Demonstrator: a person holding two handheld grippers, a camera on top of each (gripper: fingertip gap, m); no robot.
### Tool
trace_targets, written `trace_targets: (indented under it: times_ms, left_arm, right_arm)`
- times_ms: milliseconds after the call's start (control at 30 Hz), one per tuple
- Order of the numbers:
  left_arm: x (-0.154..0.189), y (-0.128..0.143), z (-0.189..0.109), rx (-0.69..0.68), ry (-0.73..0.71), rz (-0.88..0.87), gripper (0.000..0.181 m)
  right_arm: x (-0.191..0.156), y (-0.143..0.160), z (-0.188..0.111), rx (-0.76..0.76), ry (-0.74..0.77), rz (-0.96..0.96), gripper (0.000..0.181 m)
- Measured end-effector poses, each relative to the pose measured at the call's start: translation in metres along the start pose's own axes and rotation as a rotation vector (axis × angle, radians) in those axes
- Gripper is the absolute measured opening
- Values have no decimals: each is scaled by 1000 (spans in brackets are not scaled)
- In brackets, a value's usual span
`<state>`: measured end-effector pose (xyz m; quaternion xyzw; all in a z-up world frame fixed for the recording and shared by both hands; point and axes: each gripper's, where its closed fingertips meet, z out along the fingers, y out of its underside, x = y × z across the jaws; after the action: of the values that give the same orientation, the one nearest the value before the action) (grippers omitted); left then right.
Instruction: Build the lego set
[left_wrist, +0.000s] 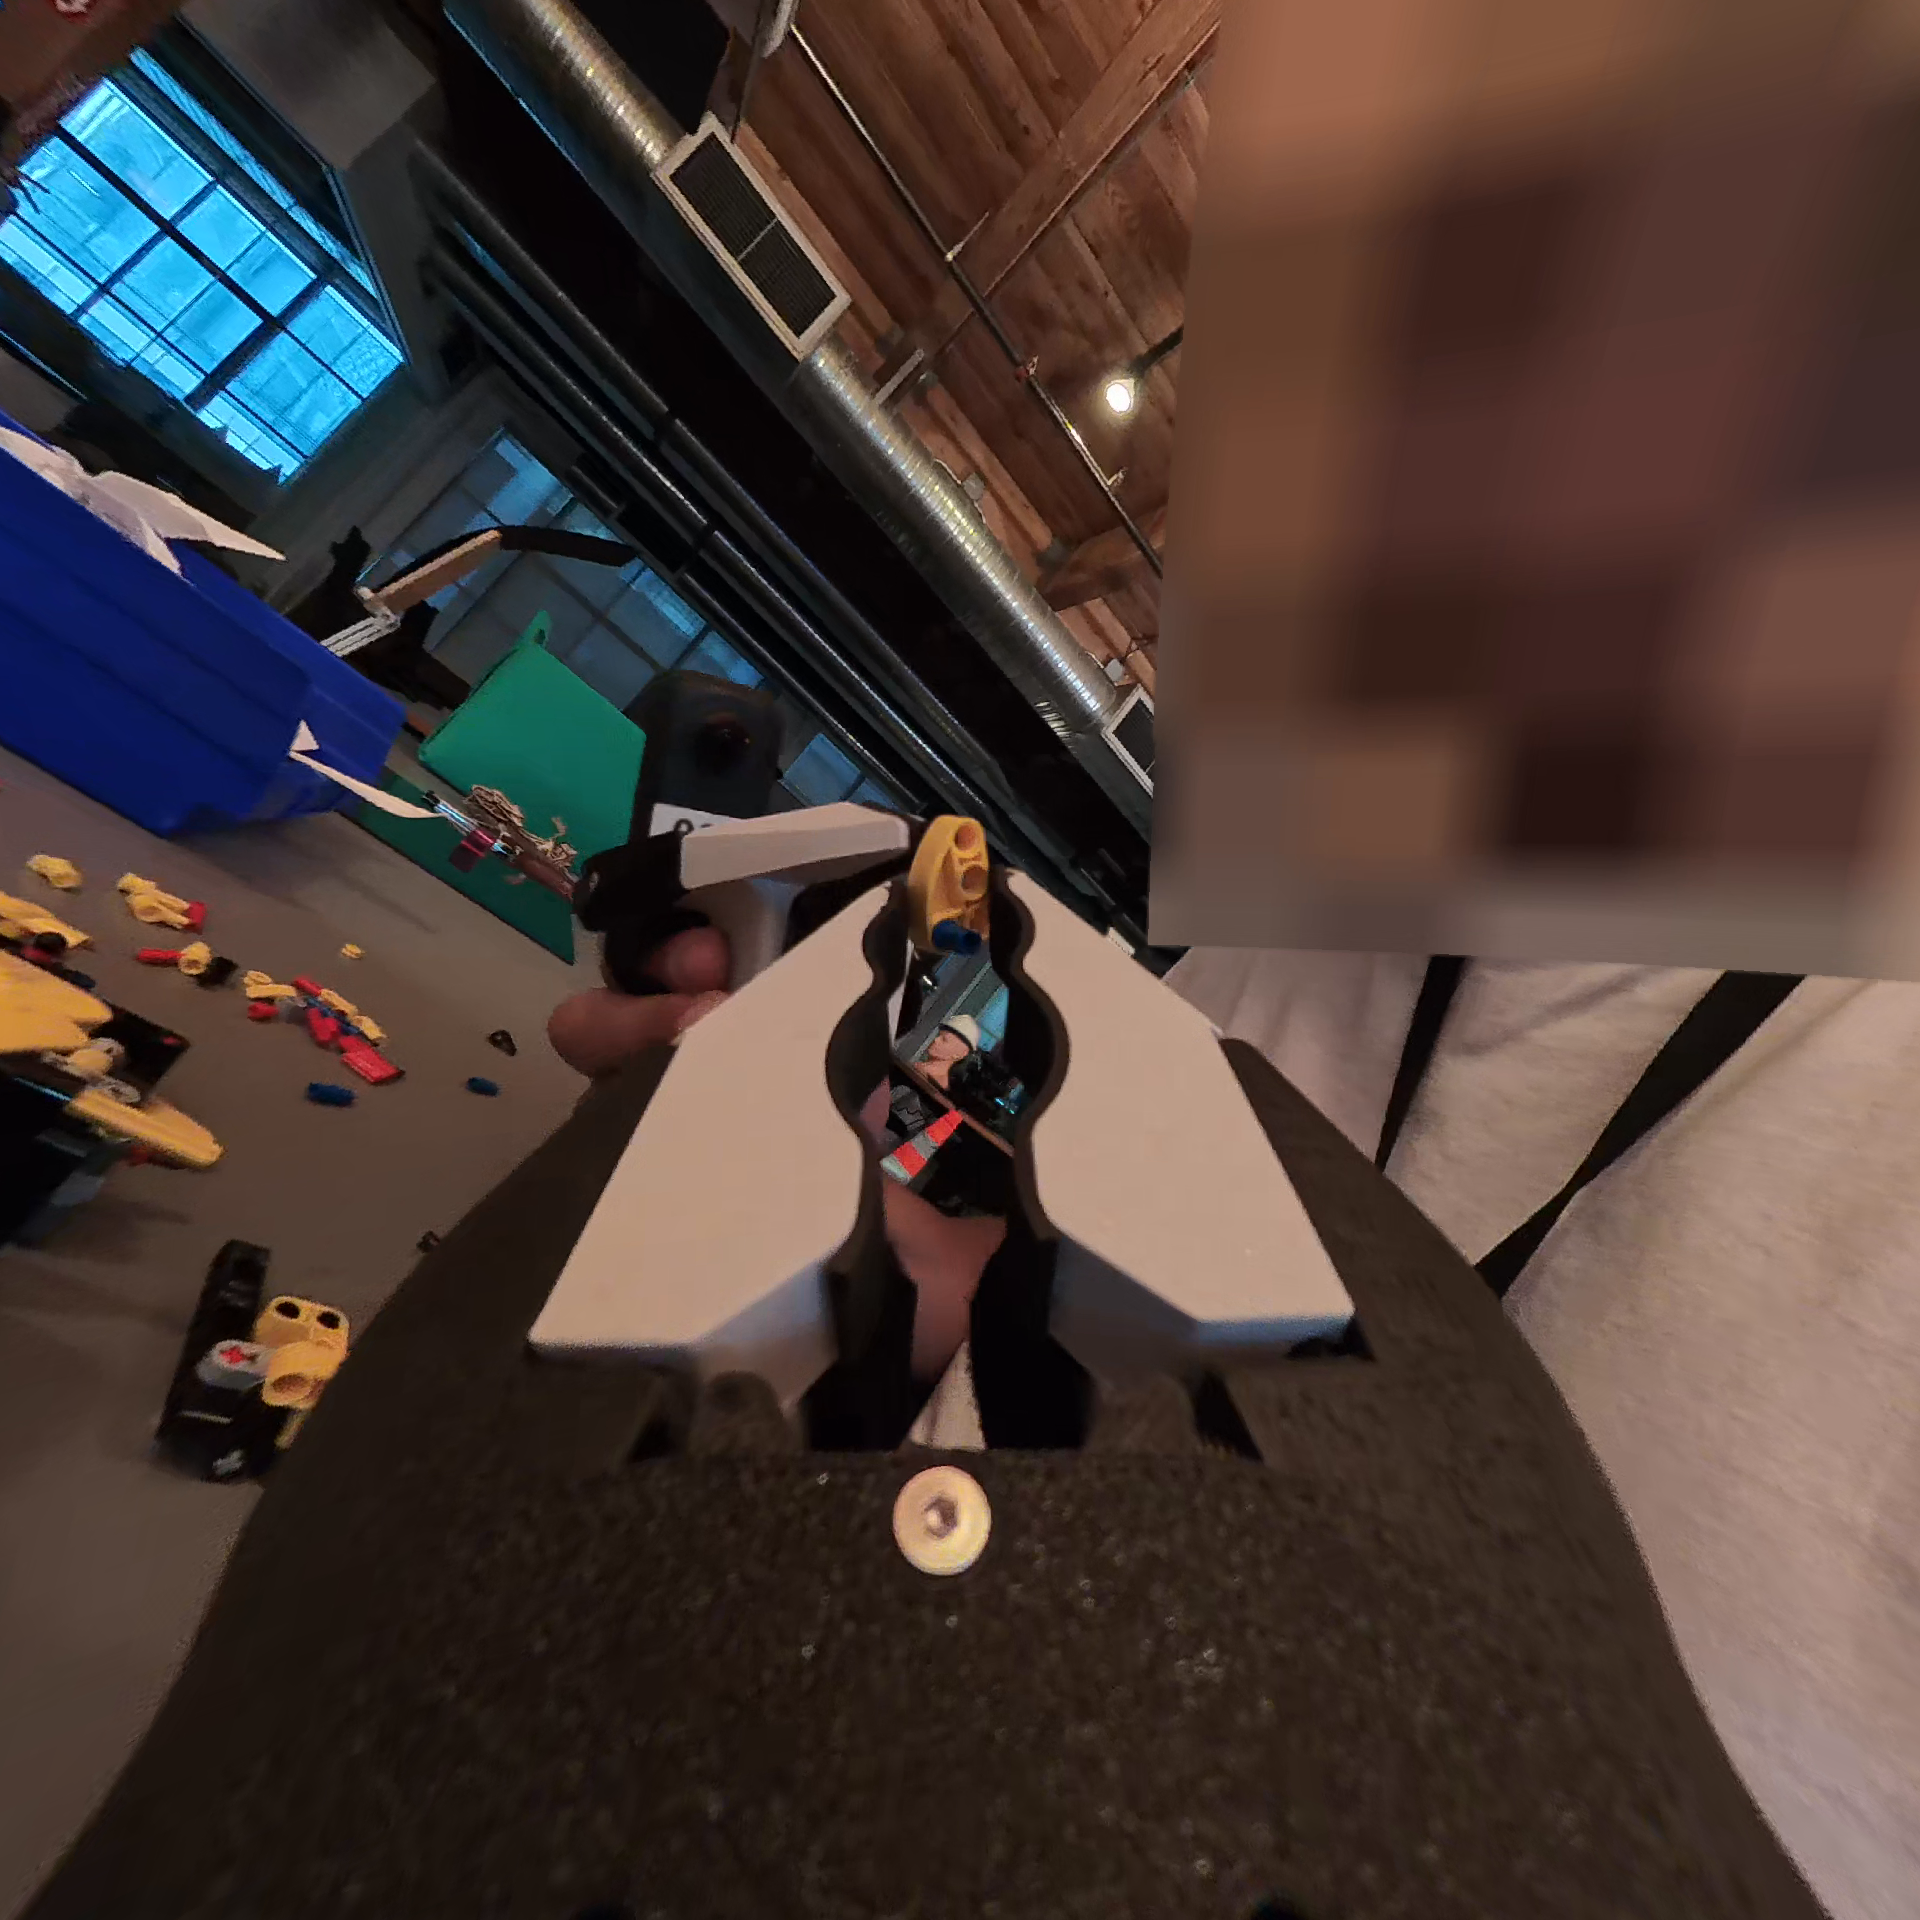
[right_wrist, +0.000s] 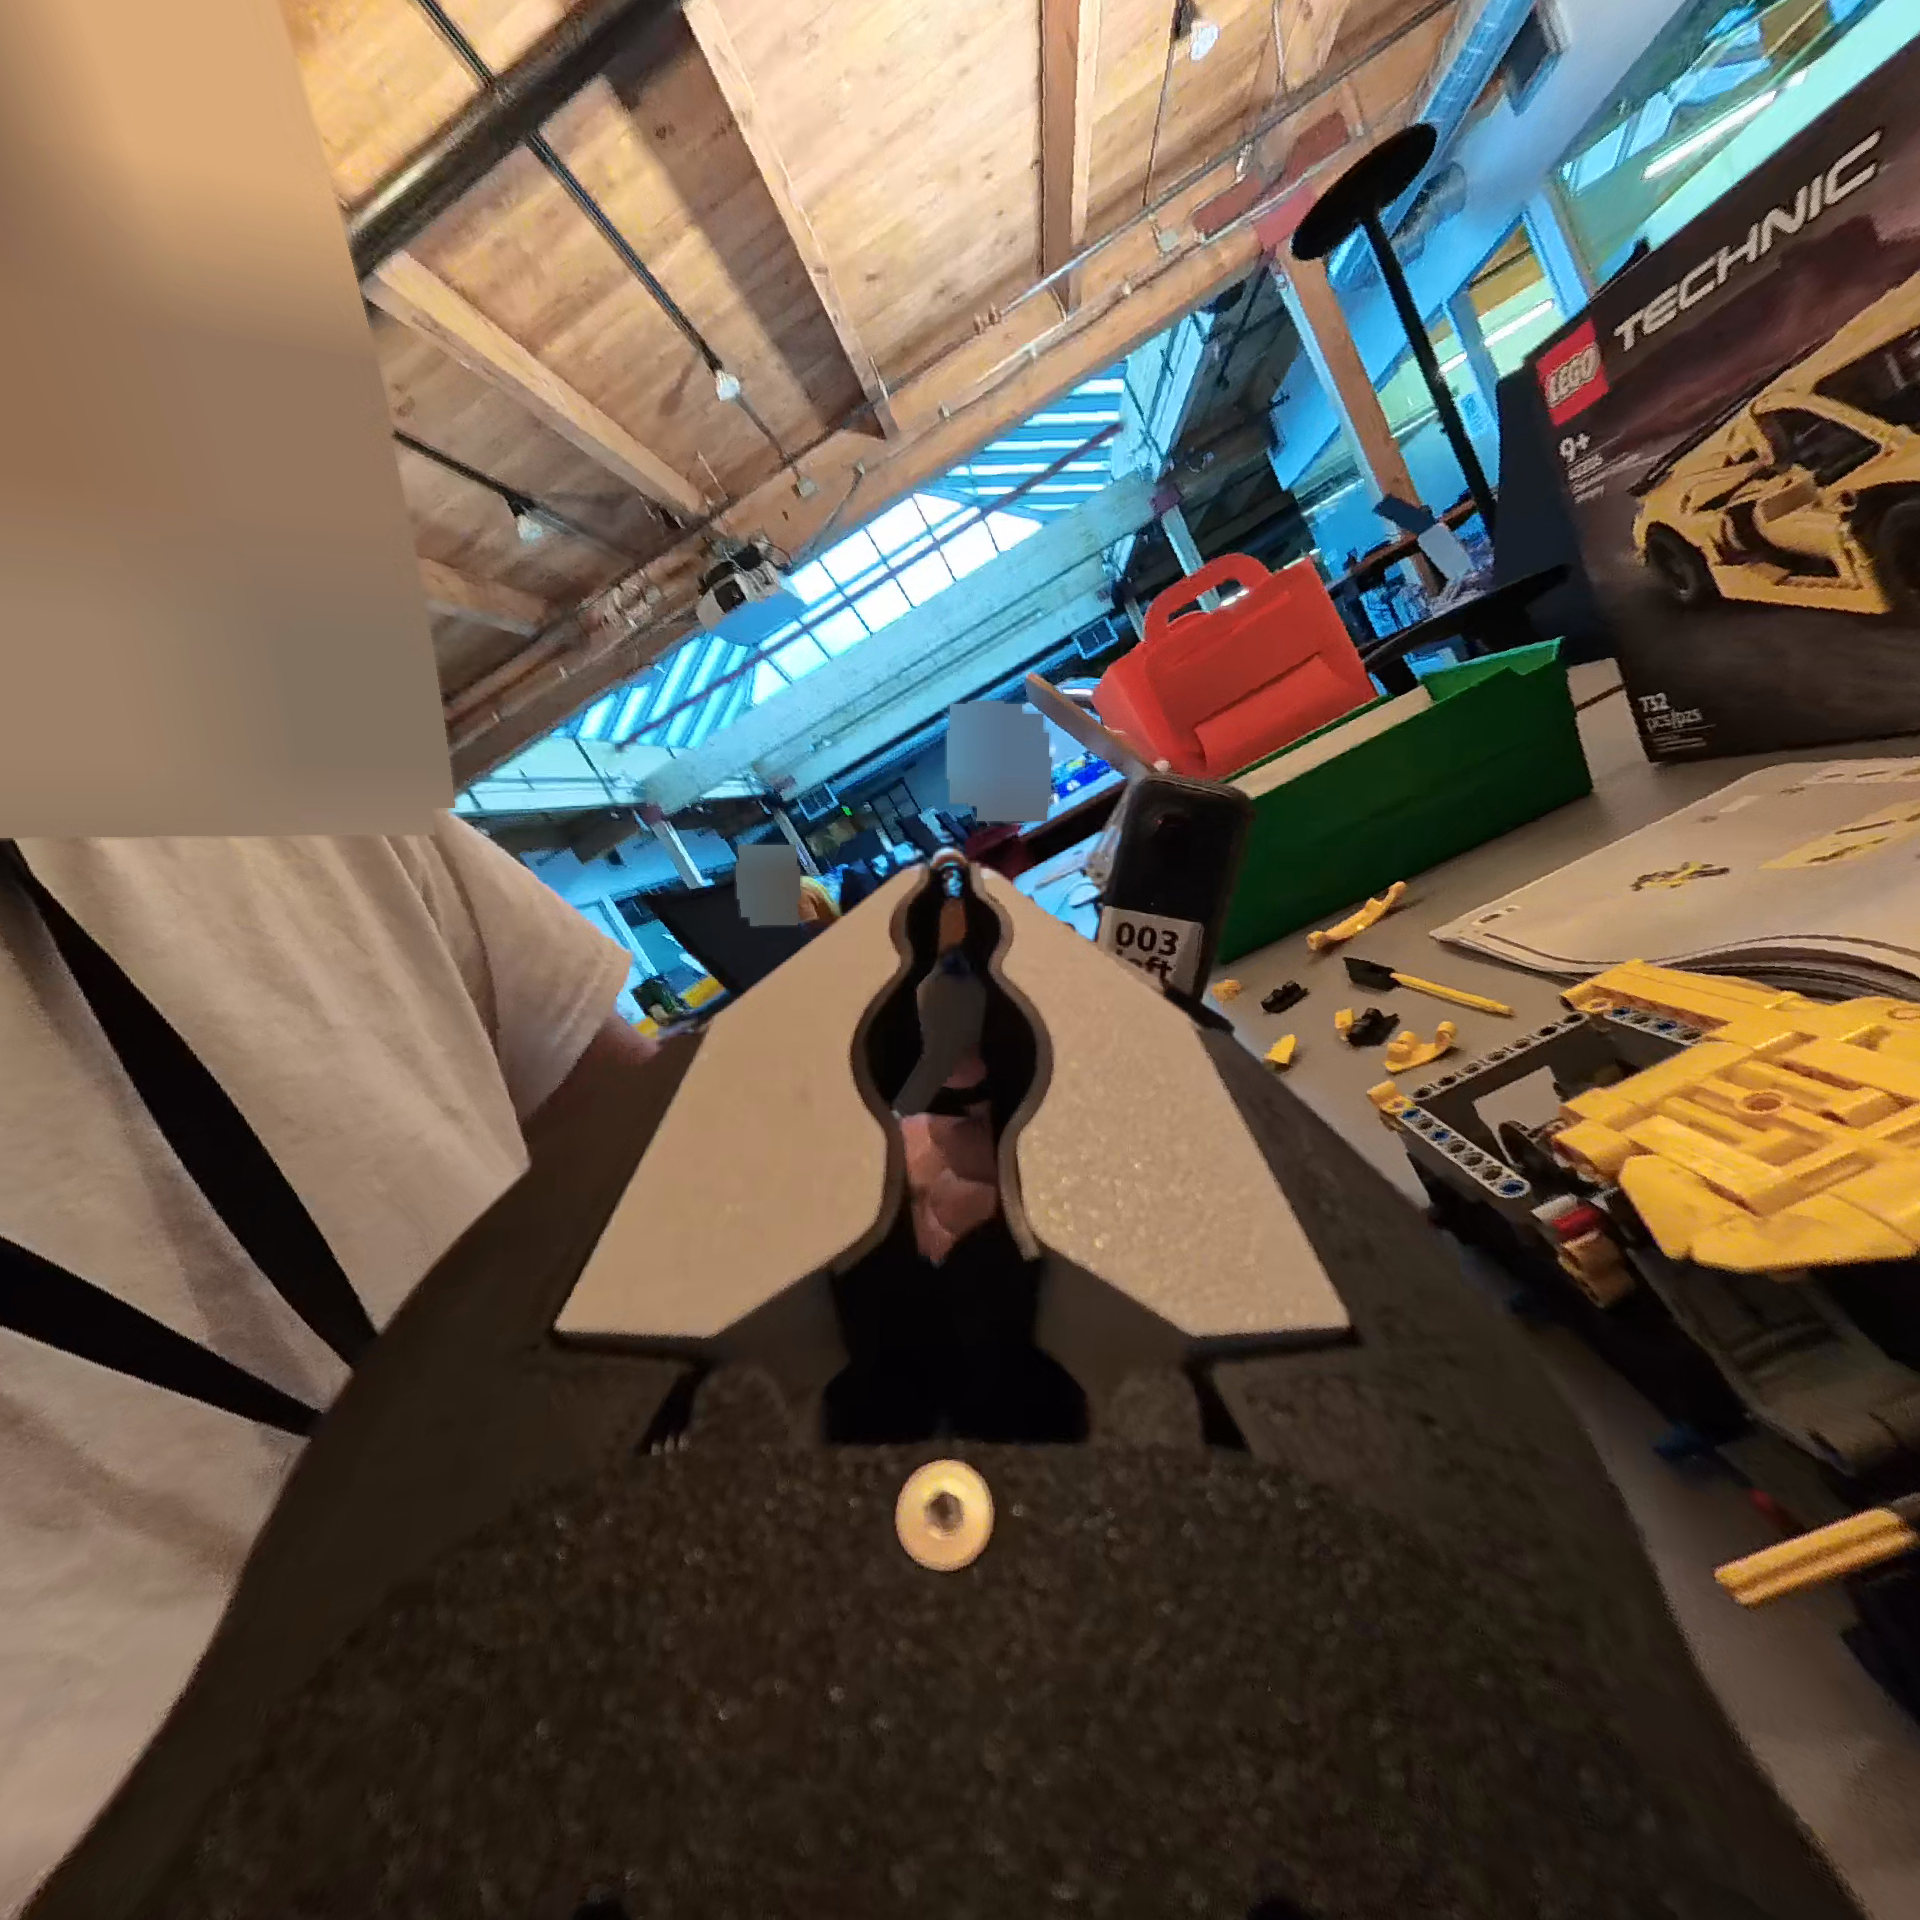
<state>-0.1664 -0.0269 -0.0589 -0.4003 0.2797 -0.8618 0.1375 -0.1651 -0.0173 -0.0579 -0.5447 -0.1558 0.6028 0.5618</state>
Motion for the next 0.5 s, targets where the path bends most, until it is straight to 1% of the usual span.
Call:
trace_targets:
  times_ms: [133, 233, 300, 400, 433, 500]
  left_arm:
    - [1, 4, 2, -16, 20, -27, 14]
    - [-2, 9, 1, -61, 22, -60, 14]
    - [-2, 21, -2, -181, 20, -46, 14]
    - [-13, 44, -15, -454, -46, 77, 14]
    - [-15, 49, -18, -520, -55, 122, 14]
    - [-18, 54, -19, -592, -54, 211, 14]
  right_arm:
    - [-1, 2, -1, -22, 21, -59, 3]
    - [0, 8, -4, -103, 56, -135, 4]
    - [-3, 17, -8, -230, 30, -165, 3]
    - [1, 41, -19, -454, 17, -187, 3]
    - [2, 46, -21, -489, -1, -159, 2]
    - [2, 50, -23, -475, -60, -48, 4]
